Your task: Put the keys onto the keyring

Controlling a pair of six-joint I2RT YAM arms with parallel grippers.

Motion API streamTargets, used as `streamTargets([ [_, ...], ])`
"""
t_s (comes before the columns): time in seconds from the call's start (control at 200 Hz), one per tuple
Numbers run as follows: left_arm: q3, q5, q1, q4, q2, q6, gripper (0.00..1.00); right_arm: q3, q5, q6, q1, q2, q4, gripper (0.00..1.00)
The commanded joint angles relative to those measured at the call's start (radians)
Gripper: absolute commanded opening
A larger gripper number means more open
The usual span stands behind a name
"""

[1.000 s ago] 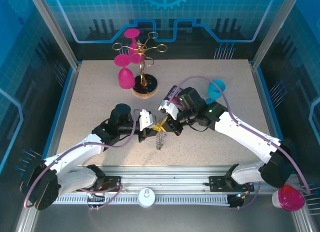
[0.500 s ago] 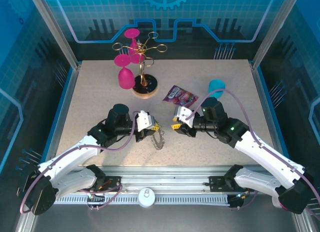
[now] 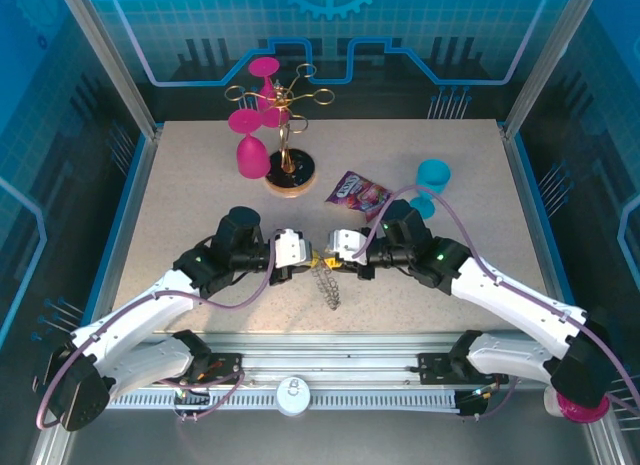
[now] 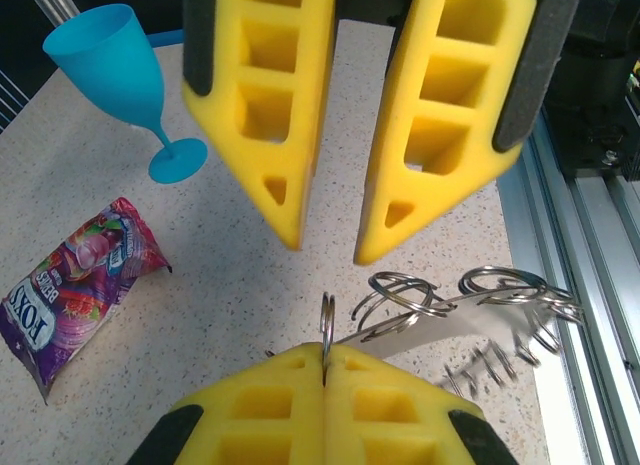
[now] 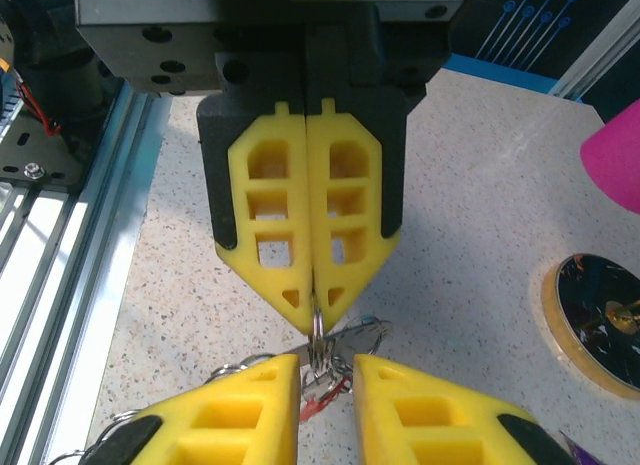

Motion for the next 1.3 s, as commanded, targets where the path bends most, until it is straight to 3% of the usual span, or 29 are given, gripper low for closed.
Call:
streamTargets([
  [0.0,0.042,0.031,-0.009,-0.002,-0.021,0.046,0.00,0.010,-0.012,-0.022,0.018,0.016,0.030,0.24],
  [0.47,0.050,0.044,-0.011,-0.017,-0.029,0.059,0.00,0.040,0.001,-0.029,0.043,0.055,0.033,0.19],
  [0.65,0.056,0.046,-0.014,-0.027,-0.036,0.054,0.00,0.040,-0.005,-0.026,0.048,0.057,0.028,0.09],
  [0.961,0.062,0.065,-0.014,-0.037,-0.049,0.041,0.00,0.041,0.002,-0.021,0.049,0.059,0.026,0.16],
  [1.156,0.062,0.083,-0.014,-0.038,-0.051,0.032,0.00,0.043,-0.005,-0.024,0.053,0.042,0.038,0.00],
  [1.291,0.051,0.064,-0.013,-0.047,-0.060,0.034,0.00,0.033,-0.030,-0.011,0.043,0.016,0.038,0.00],
])
